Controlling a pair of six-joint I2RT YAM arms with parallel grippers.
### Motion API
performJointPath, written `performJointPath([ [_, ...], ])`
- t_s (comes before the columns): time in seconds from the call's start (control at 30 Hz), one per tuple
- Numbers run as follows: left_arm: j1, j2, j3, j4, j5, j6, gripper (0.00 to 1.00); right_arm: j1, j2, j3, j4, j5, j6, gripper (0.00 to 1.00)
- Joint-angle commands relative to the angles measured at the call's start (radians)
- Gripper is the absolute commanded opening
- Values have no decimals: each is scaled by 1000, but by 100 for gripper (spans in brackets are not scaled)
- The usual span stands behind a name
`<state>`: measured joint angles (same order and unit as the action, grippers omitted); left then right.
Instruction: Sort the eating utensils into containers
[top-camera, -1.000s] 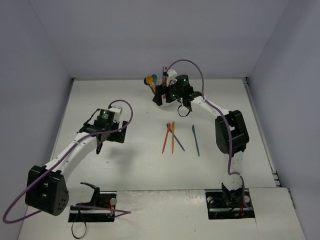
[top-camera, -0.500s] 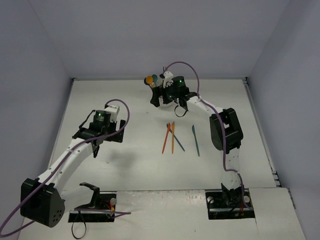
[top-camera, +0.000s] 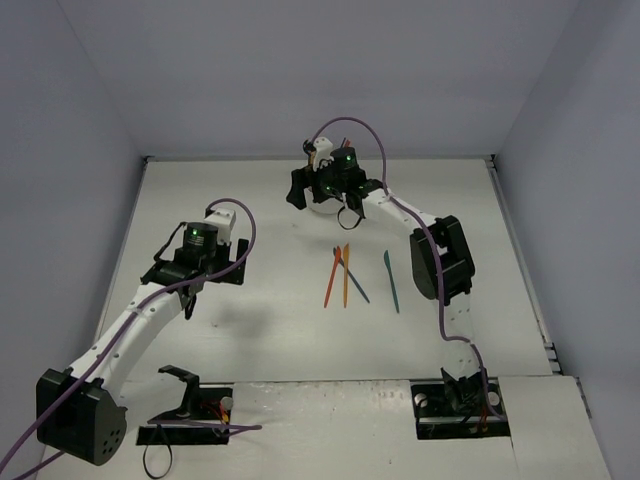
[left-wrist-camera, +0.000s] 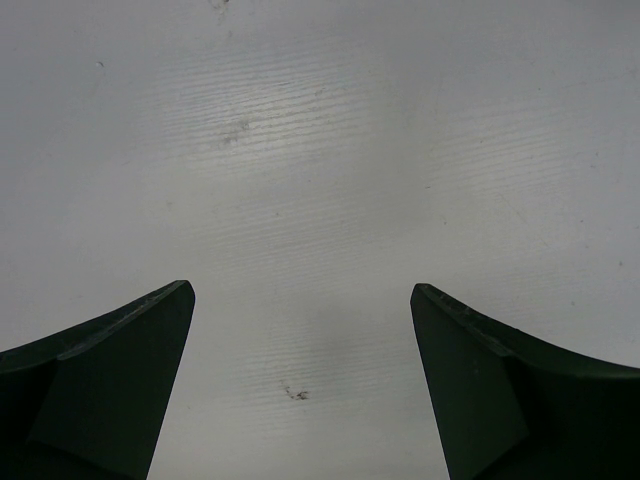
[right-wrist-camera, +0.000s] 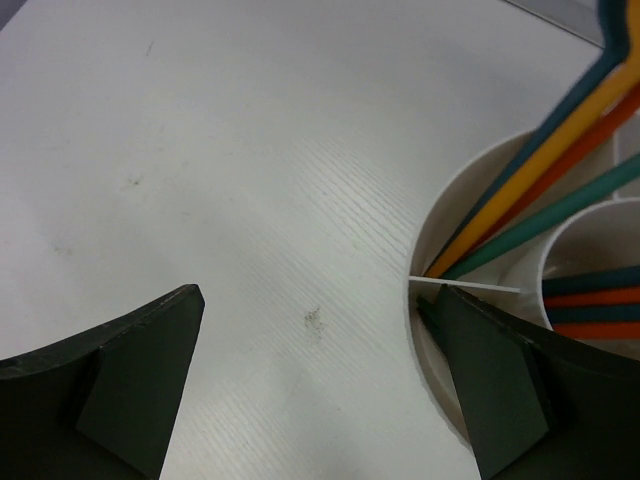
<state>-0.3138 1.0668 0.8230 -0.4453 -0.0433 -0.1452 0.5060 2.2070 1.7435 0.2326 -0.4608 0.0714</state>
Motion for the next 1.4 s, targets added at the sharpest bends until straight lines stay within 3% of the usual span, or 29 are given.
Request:
performJointPath([
  [0.0, 4, -5, 11, 43, -12, -4, 88, 37, -49, 98, 59, -25, 5, 100],
  [0.37, 4, 0, 15, 43, -9, -3, 88, 0, -228, 55, 59, 129, -1, 100],
  [0.67, 4, 9, 18, 46, -6, -2, 88, -102, -479, -163, 56, 150, 35, 100],
  [0.83, 4, 9, 19, 48, -7, -2, 88, -180, -654, -370, 38, 295, 88, 99],
  [0.97, 5, 10, 19, 51, -6, -3, 88, -226, -738, -493, -67, 387, 120, 97],
  [1.2, 5, 20, 21, 54, 1, -3, 88, -233, -813, -606, -399, 486, 178, 100],
  [1.37, 5, 35, 28, 54, 6, -2, 88, -231, -858, -738, -471, 481, 232, 100],
])
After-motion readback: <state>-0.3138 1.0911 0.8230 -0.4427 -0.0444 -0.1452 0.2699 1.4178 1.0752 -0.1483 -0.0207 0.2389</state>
